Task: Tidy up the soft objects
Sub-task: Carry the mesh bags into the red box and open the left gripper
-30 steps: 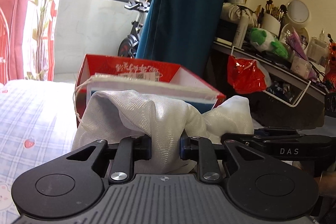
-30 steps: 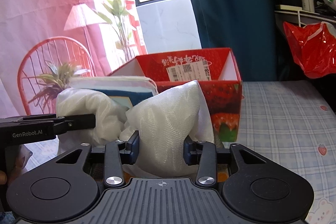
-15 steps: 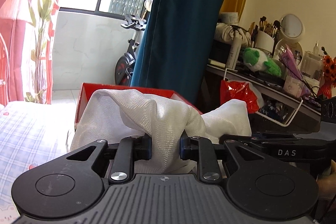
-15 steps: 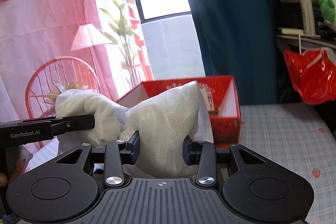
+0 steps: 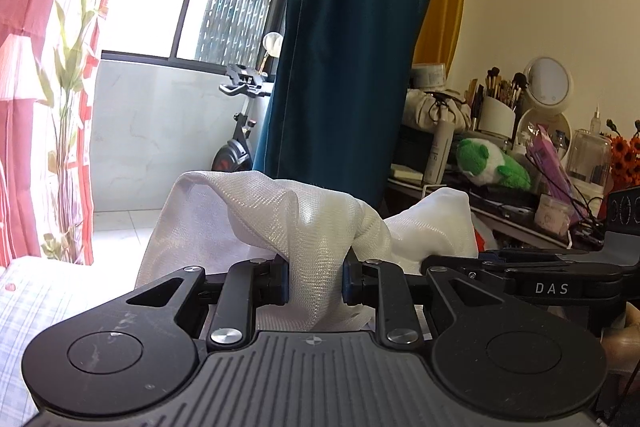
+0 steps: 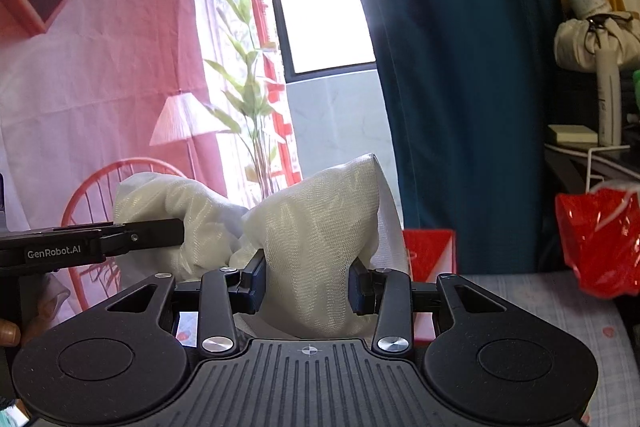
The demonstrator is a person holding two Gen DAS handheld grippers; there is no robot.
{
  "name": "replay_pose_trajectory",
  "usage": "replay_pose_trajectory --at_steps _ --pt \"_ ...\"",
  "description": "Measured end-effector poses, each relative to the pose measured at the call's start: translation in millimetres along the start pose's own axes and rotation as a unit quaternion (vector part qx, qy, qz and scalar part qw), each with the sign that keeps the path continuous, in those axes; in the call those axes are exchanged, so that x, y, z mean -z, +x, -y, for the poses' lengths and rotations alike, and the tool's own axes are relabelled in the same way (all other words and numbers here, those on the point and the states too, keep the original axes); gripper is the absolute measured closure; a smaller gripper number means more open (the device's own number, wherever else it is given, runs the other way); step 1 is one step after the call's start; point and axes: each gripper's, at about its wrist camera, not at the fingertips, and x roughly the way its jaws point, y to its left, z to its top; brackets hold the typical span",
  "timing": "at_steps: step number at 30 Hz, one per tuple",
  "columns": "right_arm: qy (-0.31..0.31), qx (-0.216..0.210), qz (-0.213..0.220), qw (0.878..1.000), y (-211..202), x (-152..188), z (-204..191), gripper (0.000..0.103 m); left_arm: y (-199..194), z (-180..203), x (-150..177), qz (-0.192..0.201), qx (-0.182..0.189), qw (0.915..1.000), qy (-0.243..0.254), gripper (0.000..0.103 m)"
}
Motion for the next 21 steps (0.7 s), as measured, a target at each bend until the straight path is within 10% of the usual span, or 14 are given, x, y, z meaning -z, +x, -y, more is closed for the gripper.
replay_pose_trajectory --at_steps 21 --pt "0.026 0.005 -0.050 0.998 116.5 -40.4 60.3 0.067 111.5 -48.3 -33.3 -0.072 -0.023 0.9971 -0.003 0.079"
